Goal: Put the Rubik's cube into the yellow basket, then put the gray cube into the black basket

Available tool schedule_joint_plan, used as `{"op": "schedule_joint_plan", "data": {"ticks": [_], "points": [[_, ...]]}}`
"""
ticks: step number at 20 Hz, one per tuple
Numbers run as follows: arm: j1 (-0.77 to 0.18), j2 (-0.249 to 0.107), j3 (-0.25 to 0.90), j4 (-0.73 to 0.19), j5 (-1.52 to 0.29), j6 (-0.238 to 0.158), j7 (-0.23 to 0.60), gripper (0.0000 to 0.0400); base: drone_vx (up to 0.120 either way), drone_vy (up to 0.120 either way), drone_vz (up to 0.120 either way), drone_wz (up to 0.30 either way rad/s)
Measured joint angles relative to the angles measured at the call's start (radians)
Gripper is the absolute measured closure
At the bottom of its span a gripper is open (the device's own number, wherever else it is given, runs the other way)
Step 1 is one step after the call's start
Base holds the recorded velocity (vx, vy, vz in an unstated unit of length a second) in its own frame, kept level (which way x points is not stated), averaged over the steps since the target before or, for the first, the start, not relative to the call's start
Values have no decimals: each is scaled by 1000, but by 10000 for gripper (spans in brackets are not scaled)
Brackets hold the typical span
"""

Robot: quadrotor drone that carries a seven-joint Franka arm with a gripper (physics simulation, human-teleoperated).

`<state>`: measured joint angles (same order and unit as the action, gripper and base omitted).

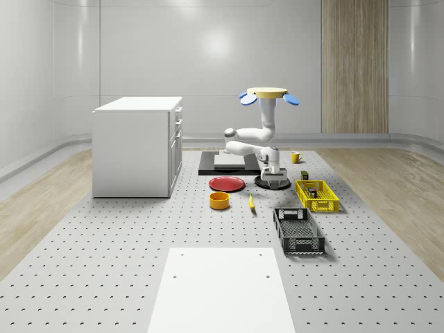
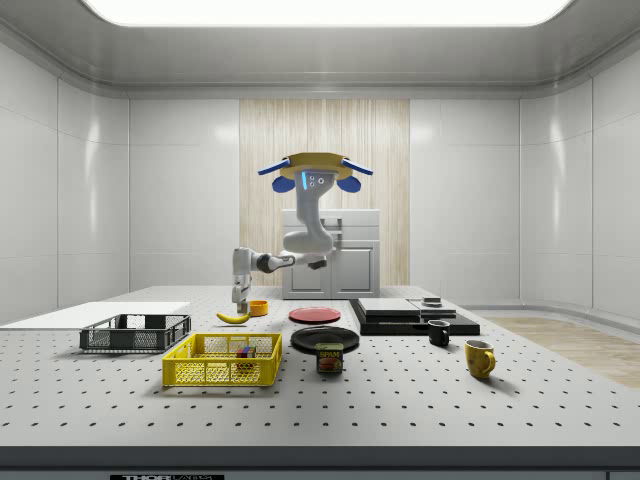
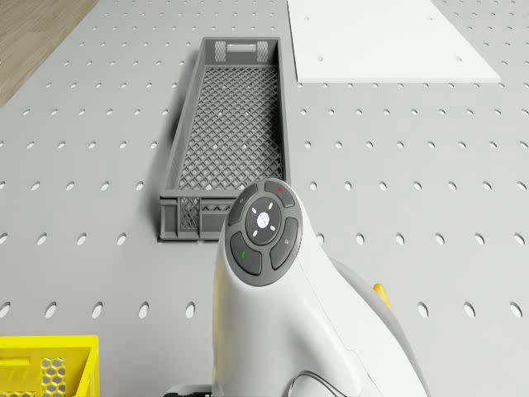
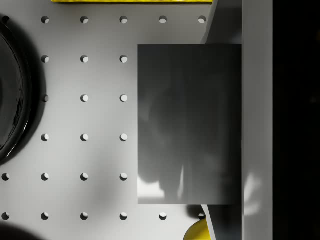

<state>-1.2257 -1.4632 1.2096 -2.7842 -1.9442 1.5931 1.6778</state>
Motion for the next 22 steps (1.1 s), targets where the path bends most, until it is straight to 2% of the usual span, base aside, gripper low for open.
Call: {"op": "schedule_joint_plan", "data": {"ticks": [4, 12, 22], "points": [[-1, -2, 2, 0, 3, 1, 1, 150, 0, 120, 0, 0], [-2, -7, 4, 0, 6, 5, 2, 150, 120, 115, 0, 0], [-4, -11, 5, 0, 8, 9, 4, 150, 120, 12, 0, 0]]}}
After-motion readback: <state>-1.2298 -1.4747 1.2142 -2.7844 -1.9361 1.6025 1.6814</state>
